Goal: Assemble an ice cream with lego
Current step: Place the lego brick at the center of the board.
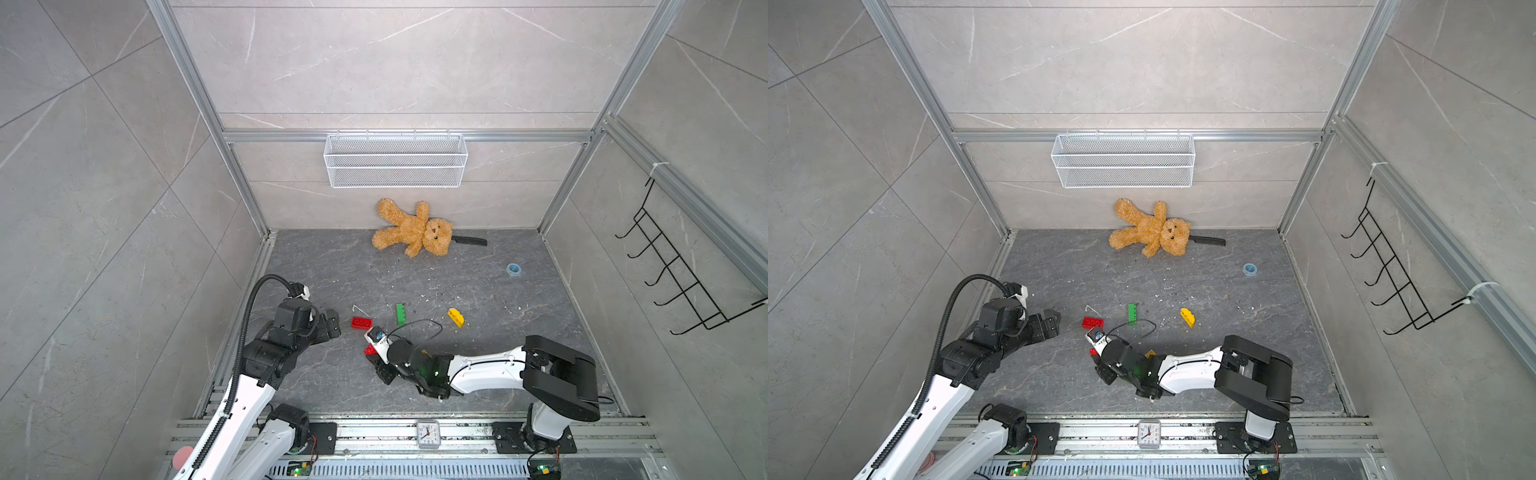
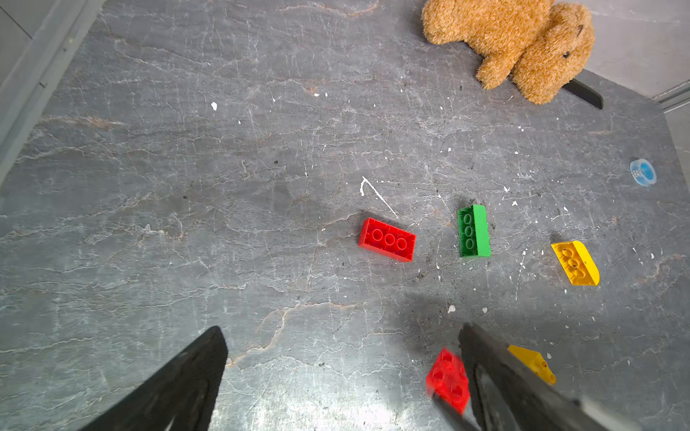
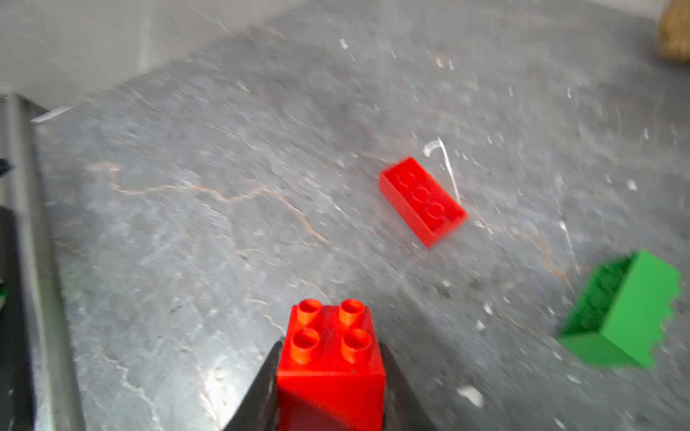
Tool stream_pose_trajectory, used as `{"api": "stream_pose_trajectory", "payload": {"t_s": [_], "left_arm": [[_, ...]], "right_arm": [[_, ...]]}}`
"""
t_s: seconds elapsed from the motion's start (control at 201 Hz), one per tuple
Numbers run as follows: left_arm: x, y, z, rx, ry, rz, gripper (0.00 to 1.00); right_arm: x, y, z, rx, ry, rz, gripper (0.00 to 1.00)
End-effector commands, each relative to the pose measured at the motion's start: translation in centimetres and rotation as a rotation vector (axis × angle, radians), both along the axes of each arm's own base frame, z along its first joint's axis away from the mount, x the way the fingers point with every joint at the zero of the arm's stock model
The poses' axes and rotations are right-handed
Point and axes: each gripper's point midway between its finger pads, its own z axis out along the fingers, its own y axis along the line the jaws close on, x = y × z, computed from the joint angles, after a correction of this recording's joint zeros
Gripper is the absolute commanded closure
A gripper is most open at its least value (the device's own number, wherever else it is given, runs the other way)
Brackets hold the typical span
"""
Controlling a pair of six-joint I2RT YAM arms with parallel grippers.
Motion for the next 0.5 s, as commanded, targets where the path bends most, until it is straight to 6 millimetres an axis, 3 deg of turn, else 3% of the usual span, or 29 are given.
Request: {"api": "stream_pose_trajectory", "payload": {"t_s": [0.0,0.493], "left_arm": [[1.1,-0.6,0.4,-0.040,-0.043,0.003,0.01],[2.0,-1.6,0.4,-0.062,-0.057,-0.036,0.01]], "right_arm": [[1.5,1.3,4.2,0.235,-0.178,-0.032,0.71],[0.3,2.0,-1.9,0.181,-0.150,-0.014,0.68]]}}
